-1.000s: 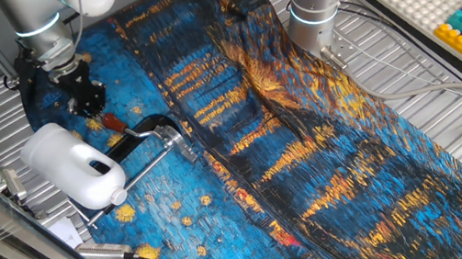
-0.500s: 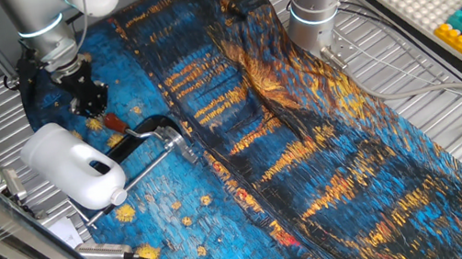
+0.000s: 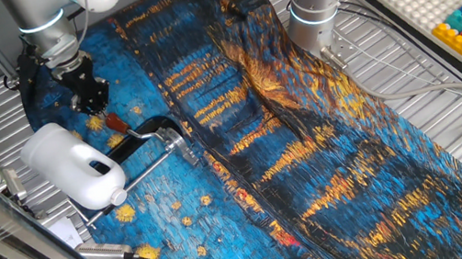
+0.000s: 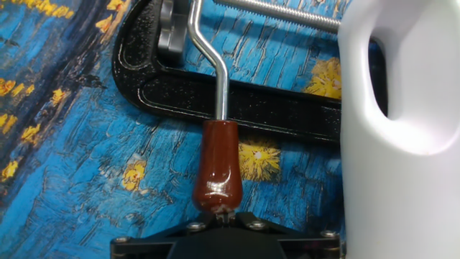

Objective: Pull up the lever

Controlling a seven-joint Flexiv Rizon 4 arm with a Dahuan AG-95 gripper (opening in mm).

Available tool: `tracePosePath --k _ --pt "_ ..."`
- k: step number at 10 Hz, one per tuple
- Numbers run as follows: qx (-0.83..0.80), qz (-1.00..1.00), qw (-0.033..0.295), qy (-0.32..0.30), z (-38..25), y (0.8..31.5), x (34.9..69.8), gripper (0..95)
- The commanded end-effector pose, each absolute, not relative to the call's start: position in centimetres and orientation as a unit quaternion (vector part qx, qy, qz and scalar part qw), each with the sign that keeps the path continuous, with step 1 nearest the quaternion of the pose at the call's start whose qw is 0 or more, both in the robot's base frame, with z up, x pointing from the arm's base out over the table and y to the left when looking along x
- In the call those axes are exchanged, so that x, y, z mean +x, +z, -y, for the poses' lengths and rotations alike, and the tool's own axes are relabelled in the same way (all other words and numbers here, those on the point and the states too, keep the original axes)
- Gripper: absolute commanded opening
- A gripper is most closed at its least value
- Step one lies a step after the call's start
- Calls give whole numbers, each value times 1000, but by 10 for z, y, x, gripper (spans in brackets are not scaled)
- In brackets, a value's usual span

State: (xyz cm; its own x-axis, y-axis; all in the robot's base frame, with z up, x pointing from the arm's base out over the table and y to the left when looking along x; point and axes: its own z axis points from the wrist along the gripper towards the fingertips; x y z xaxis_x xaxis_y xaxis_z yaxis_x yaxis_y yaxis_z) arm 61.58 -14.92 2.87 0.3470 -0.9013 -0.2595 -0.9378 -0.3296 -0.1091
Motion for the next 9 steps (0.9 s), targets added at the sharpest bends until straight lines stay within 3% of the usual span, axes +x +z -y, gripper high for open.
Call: tracePosePath --k 1,9 --pt "-808 -573 113 72 149 29 616 0" --pt "-809 -576 100 63 148 30 616 0"
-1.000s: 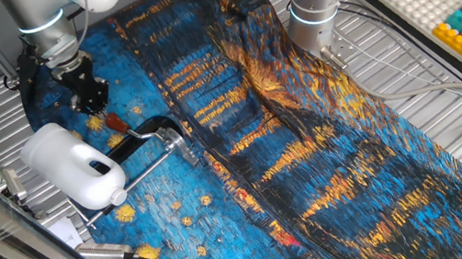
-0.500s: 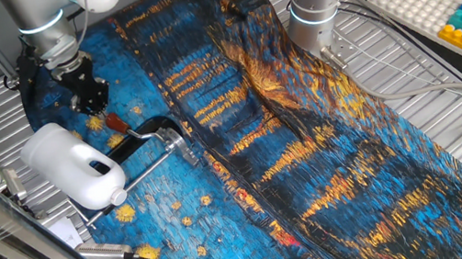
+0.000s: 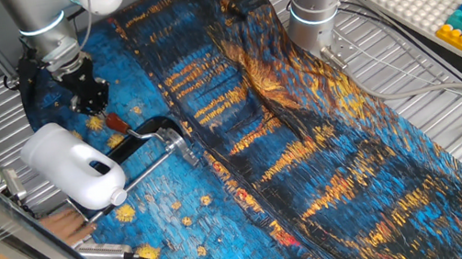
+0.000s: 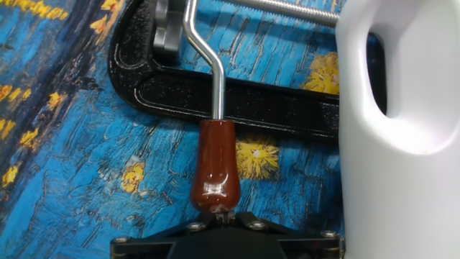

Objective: Pull up the lever

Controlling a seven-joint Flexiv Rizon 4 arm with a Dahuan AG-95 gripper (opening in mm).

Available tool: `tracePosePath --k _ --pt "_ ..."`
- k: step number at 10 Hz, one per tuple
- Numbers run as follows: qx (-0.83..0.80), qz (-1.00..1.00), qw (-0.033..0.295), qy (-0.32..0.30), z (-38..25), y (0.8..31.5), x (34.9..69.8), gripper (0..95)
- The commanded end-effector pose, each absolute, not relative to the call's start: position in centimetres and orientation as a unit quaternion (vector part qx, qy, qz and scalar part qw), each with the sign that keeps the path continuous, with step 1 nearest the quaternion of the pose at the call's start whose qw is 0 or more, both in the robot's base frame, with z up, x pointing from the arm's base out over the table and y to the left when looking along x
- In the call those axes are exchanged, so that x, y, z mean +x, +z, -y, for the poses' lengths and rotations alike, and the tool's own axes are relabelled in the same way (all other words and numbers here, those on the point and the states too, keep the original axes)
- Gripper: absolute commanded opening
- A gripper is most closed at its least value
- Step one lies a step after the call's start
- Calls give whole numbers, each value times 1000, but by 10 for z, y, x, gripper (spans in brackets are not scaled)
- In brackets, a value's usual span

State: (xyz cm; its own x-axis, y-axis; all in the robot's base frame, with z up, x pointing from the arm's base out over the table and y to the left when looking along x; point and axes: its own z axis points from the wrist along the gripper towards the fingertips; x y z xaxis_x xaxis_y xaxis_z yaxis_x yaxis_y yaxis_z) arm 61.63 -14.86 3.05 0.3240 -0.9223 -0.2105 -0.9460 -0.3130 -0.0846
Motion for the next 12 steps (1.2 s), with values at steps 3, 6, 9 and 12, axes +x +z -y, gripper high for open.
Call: tracePosePath --k 3,6,9,12 --pt "-811 -572 103 63 149 30 615 0" --pt "-807 -578 103 64 148 29 614 0" --pt "-811 -572 110 60 145 27 613 0" --pt "-813 -568 111 59 144 23 609 0"
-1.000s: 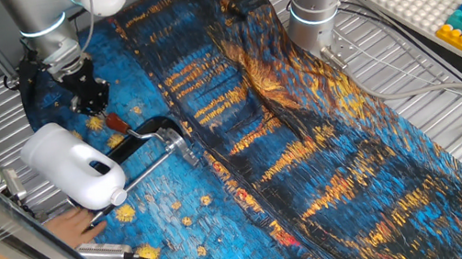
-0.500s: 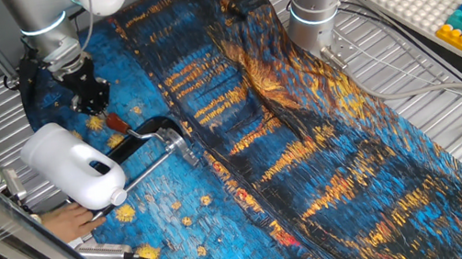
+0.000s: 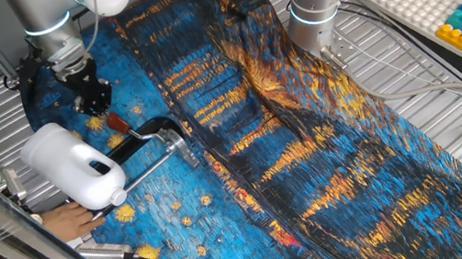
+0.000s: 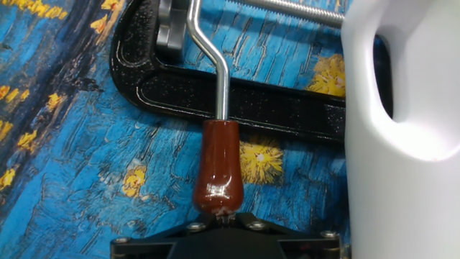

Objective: Pull up the lever

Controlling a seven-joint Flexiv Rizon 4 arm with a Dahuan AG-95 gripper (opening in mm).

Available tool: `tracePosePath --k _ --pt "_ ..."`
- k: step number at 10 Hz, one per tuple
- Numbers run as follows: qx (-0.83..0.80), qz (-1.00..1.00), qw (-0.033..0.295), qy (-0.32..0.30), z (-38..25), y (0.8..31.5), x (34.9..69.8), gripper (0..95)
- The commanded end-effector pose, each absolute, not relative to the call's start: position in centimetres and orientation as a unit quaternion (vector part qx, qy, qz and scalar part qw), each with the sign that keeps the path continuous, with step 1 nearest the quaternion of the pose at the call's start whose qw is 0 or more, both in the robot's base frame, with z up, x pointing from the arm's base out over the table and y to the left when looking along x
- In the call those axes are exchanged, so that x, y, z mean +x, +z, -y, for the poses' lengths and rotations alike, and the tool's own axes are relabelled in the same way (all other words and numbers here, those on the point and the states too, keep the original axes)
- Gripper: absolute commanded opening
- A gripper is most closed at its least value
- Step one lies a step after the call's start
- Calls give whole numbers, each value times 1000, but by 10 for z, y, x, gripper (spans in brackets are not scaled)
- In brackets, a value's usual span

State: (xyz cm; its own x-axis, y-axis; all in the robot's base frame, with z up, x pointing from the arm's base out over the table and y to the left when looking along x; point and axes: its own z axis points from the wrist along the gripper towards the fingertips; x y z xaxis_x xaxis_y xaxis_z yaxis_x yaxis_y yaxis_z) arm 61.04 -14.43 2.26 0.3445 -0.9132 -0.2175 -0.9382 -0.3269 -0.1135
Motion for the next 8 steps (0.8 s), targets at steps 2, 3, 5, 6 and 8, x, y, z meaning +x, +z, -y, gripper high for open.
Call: tracePosePath --k 2,3,5,6,8 --pt "-813 -569 110 59 143 27 608 0" --pt "-811 -572 107 56 142 31 607 0" --pt "-807 -578 108 57 139 32 606 0" --pt "-806 -578 109 58 138 32 606 0" --pt "-805 -580 109 58 138 36 606 0"
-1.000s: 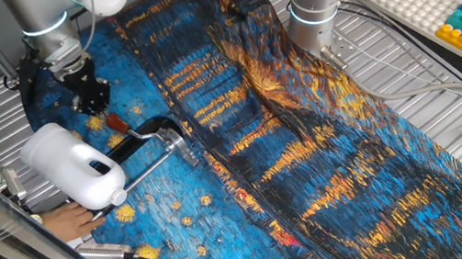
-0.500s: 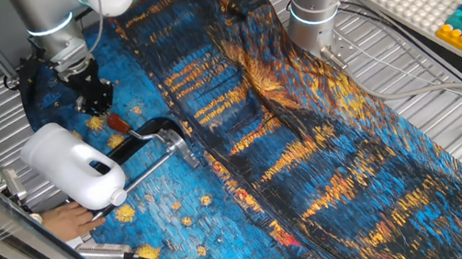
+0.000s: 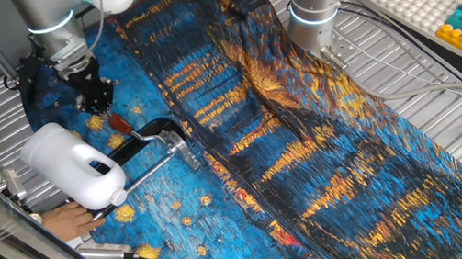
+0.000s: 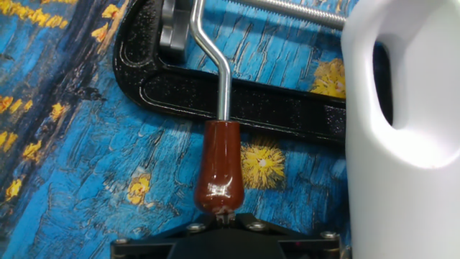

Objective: Pull up the lever

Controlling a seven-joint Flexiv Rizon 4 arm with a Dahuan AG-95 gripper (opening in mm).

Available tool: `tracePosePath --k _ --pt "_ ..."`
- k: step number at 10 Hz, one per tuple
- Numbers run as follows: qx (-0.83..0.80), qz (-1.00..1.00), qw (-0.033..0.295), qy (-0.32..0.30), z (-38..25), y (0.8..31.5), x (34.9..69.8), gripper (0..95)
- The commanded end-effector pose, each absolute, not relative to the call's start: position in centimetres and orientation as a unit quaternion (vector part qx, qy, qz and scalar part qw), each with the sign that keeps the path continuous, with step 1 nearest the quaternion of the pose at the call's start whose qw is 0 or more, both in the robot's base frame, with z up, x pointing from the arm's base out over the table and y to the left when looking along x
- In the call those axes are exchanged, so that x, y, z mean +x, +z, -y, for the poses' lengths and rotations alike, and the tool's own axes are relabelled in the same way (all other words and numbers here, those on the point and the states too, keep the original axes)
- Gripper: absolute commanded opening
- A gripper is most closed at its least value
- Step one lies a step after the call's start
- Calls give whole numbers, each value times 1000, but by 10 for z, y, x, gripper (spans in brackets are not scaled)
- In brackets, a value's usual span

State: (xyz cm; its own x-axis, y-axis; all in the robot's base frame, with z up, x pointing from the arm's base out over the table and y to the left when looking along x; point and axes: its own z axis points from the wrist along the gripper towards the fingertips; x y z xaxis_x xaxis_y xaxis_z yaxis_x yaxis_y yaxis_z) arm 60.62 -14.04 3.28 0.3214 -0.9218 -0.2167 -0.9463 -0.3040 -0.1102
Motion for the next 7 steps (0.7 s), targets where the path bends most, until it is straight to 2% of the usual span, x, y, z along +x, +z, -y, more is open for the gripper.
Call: tracePosePath --k 1,7 --pt "-805 -581 108 58 138 38 605 0" --pt "-813 -567 117 62 139 50 605 0"
